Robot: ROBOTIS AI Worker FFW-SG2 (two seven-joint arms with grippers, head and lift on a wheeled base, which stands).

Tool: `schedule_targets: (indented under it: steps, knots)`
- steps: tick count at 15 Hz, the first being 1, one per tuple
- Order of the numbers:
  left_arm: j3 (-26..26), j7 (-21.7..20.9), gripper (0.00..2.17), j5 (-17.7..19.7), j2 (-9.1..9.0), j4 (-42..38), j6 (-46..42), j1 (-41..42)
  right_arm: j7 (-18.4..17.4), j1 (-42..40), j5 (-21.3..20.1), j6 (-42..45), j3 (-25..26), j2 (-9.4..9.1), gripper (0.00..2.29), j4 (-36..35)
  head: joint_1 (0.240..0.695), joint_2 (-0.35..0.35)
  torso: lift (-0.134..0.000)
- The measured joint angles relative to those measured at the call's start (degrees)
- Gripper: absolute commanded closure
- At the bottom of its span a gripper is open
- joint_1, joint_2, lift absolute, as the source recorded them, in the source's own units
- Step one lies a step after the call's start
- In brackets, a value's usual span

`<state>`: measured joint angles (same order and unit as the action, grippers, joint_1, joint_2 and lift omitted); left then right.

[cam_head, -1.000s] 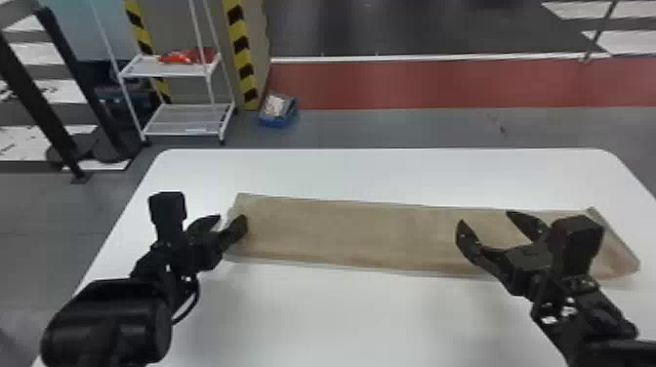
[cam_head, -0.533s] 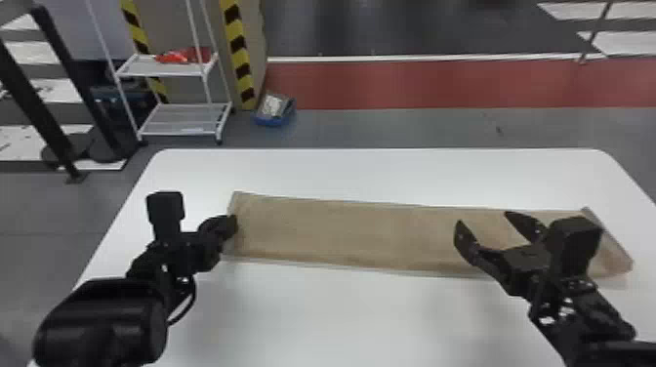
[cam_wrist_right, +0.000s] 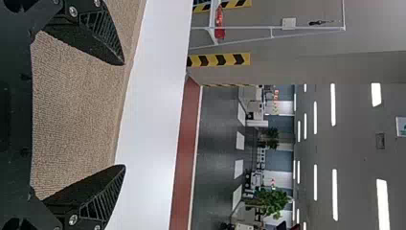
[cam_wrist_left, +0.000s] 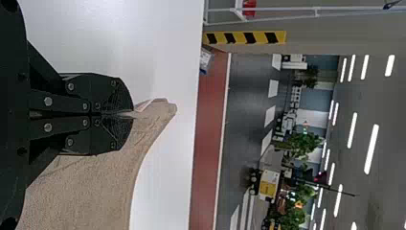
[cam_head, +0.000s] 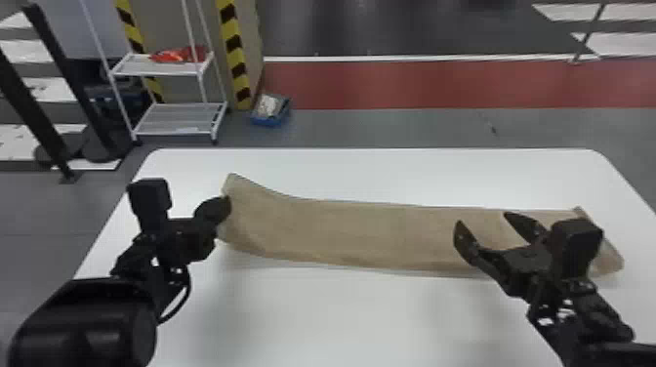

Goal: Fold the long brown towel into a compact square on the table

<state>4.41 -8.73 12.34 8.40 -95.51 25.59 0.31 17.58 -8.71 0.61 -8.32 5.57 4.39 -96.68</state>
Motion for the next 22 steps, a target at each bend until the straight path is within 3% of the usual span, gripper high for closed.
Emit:
schedule_targets:
  steps: [4,8,11,16,17,19,20,22]
  knots:
    - [-2.87,4.22,1.72,0.92,-1.69,-10.41,10.0,0.98,0.15,-0.06,0.21,1.29,1.28,0.14,0.12,0.55,0.695,-0.016,-0.116]
    - [-7.65,6.49,1.72,3.04,-4.09,-14.64,14.81,-0.14,0.67,0.43,2.26,2.76,2.7,2.01,0.12,2.78,0.695,-0.112,-0.116]
    - [-7.5,6.44,1.72,12.21,-5.3,-17.69,16.22,-1.63,0.83,1.13,2.39,2.93,1.93,2.42,0.13,3.76,0.695,-0.15,-0.116]
    - [-1.86,10.26,1.72,30.15,-4.62,-28.85,26.95,-3.83,0.88,4.29,2.16,7.68,-5.21,2.14,0.14,9.28,0.693,-0.107,-0.116]
    - [-1.08,10.87,1.72,31.46,-4.46,-30.7,29.15,-4.02,0.88,5.35,2.31,8.33,-6.48,1.81,0.28,11.11,0.689,-0.096,-0.116]
    - [0.59,11.14,1.72,32.6,-3.63,-33.32,31.81,-4.1,0.88,7.81,2.62,8.62,-9.11,0.17,1.38,14.65,0.688,-0.05,-0.116]
    - [1.0,11.26,1.72,32.95,-3.26,-33.9,32.13,-4.0,0.88,8.66,2.69,8.3,-10.23,-0.44,1.67,15.61,0.687,-0.031,-0.116]
    - [1.43,11.42,1.72,33.63,-2.65,-34.47,32.36,-4.03,1.95,9.93,2.78,6.5,-12.27,-1.48,1.78,16.79,0.688,-0.006,-0.116]
